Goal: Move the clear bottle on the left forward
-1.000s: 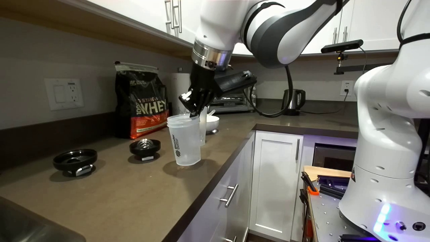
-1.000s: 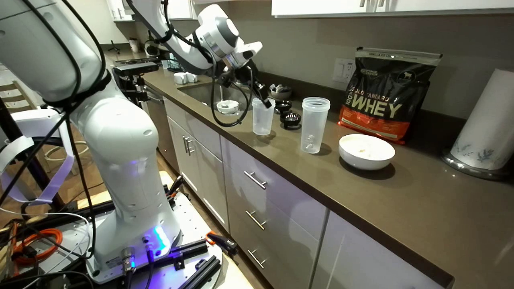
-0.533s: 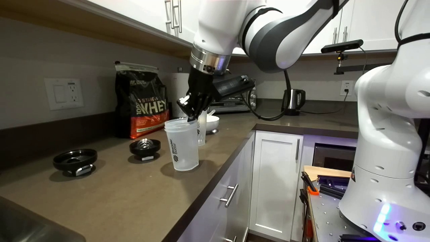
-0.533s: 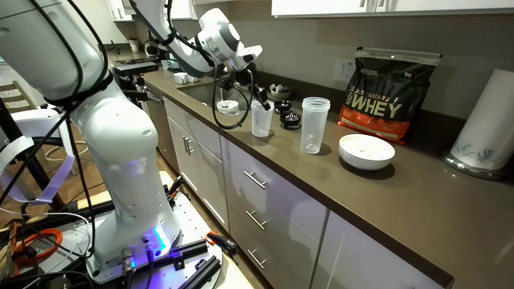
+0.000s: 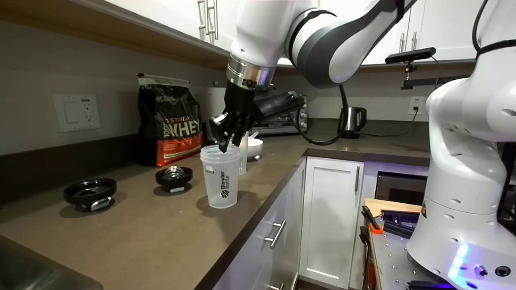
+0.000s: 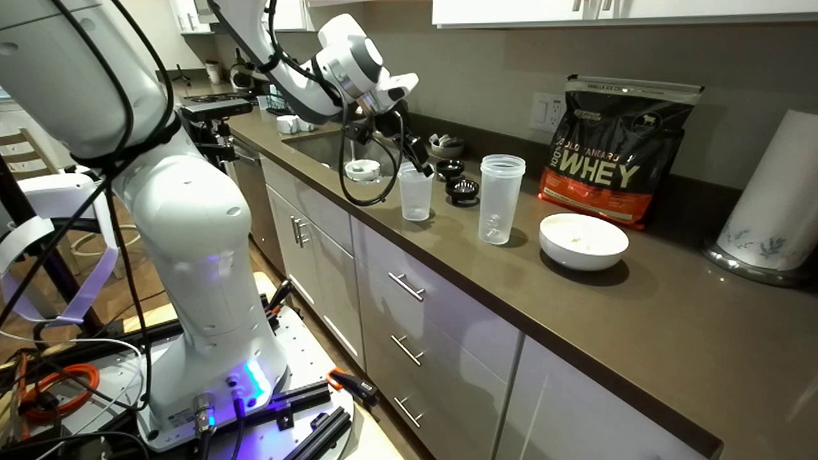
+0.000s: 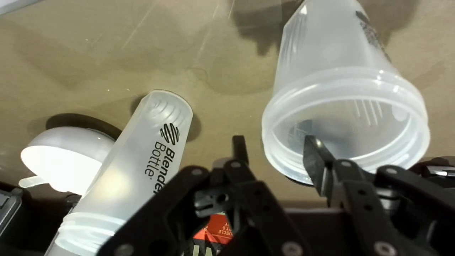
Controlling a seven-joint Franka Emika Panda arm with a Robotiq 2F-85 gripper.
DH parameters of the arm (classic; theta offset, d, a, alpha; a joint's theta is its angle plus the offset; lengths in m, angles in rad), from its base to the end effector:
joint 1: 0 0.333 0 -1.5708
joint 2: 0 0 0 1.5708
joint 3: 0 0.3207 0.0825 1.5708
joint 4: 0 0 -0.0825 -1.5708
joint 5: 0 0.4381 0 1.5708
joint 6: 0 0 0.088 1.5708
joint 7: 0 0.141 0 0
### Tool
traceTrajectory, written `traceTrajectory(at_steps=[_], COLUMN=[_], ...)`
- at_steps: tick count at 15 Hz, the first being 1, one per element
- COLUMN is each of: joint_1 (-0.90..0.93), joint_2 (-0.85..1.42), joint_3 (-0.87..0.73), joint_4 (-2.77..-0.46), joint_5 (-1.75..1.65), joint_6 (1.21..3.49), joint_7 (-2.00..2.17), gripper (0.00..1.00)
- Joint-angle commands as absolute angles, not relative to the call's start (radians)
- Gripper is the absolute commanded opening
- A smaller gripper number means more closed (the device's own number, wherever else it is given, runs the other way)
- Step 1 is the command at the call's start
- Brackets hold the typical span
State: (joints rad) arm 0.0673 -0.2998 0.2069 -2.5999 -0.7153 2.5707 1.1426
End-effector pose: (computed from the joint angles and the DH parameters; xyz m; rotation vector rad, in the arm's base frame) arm 0.4720 0.1258 0.3186 2.7742 -0.4276 0.7386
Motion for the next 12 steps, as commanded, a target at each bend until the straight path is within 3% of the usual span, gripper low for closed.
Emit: traceTrajectory(at_steps=[1,4,12], joint_1=[0.056,0.068,0.083], joint_2=[-0.299,-0.310,-0.346], joint_3=[0.213,0.202,0.194], joint_4=[-2.575,-2.561,-2.535], joint_5=[-0.691,-0.645,-0.355], joint_6=[2.565,2.552,2.510], joint_7=[1.098,1.053,0.792], gripper=[0.77,0.97,1.00])
